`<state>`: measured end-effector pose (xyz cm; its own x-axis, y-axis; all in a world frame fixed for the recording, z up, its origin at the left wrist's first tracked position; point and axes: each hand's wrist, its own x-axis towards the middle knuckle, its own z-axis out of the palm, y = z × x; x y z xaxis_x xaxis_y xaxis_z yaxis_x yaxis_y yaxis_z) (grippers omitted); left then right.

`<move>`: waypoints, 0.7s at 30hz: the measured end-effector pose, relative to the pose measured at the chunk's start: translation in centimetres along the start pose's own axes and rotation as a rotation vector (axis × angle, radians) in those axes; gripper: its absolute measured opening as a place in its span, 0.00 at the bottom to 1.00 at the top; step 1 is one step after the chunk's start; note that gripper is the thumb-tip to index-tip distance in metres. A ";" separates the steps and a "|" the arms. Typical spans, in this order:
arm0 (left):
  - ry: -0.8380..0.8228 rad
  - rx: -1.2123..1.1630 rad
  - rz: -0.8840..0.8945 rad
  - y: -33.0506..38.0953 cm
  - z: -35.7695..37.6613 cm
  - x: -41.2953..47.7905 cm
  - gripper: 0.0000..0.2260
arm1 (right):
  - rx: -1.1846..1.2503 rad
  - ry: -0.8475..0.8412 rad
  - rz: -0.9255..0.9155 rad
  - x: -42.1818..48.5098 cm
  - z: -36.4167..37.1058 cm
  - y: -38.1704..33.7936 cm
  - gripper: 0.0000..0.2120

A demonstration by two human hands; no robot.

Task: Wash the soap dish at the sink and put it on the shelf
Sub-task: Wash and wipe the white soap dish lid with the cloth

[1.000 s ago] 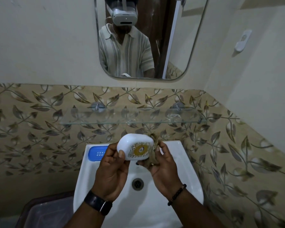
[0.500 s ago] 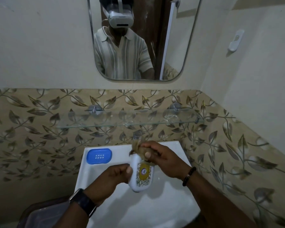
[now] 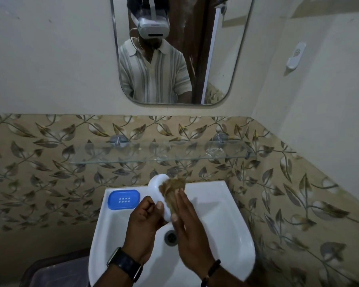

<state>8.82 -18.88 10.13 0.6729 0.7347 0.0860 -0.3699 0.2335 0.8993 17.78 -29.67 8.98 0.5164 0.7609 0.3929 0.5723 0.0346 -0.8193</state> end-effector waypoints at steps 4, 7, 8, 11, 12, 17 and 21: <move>-0.083 0.157 -0.001 -0.2 0.1 0.1 0.13 | -0.005 -0.092 -0.086 1.0 -0.9 -0.7 0.24; -0.144 0.262 0.009 -0.5 1.1 -0.4 0.09 | 0.170 -0.105 -0.008 3.1 -2.6 -0.7 0.22; -0.164 0.302 0.022 -0.6 1.5 -0.5 0.09 | 0.282 -0.087 0.074 3.7 -3.0 -0.8 0.21; -0.205 0.523 0.081 -1.0 1.5 -0.8 0.10 | 0.551 -0.033 0.354 3.9 -3.0 -1.1 0.19; -0.212 0.639 0.126 -1.1 1.1 -0.7 0.09 | 0.592 -0.015 0.426 3.5 -2.7 -1.0 0.18; -0.211 1.210 0.316 -1.4 -0.9 0.1 0.08 | 0.572 -0.061 0.587 1.9 -1.1 -0.6 0.17; -0.358 1.497 0.392 -1.4 -2.2 0.8 0.08 | 0.453 0.106 0.676 2.2 -1.3 -0.2 0.07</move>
<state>8.50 -17.21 8.03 0.8811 0.3644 0.3016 0.2438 -0.8962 0.3706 19.67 -28.81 10.56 0.7282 0.6466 -0.2275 -0.1850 -0.1342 -0.9735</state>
